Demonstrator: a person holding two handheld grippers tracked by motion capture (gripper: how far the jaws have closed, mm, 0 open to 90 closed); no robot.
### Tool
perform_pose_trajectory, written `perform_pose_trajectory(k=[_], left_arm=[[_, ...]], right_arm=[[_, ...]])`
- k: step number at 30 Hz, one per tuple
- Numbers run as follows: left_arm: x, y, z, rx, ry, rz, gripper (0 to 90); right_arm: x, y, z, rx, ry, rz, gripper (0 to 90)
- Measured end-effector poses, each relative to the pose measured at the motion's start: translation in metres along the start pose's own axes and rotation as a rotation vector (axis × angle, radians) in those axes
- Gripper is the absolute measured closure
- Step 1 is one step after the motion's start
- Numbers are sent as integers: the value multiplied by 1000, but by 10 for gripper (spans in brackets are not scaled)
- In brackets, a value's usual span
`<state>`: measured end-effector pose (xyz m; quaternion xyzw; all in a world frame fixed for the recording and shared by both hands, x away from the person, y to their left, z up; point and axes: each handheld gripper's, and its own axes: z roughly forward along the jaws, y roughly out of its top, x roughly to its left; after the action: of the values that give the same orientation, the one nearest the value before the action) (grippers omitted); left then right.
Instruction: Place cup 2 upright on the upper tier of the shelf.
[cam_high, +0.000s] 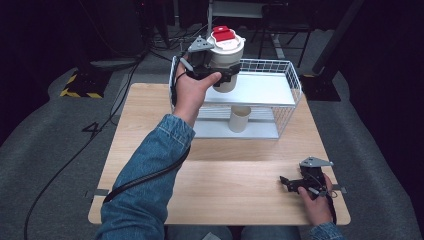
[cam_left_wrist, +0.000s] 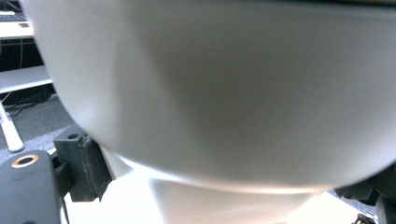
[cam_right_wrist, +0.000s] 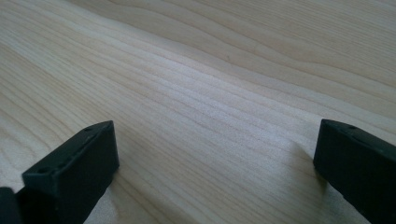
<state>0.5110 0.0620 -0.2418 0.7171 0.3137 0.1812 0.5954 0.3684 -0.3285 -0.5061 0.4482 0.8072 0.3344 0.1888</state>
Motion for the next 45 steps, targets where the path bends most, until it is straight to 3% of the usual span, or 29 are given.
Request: perform_pose_trajectory(k=[13,23,31,45], left_arm=[[13,-5,37,5,45,-40,127],[14,-10,60,28,85,-40,127],[15,-17,72,33,113,-54,126],[13,-25,82,46,133,-35,126]], right_arm=[[0,0,0,2,0,0,2],[0,0,0,1,0,-1,2],[0,0,0,1,0,-1,2],[0,0,0,1,0,-2,2]])
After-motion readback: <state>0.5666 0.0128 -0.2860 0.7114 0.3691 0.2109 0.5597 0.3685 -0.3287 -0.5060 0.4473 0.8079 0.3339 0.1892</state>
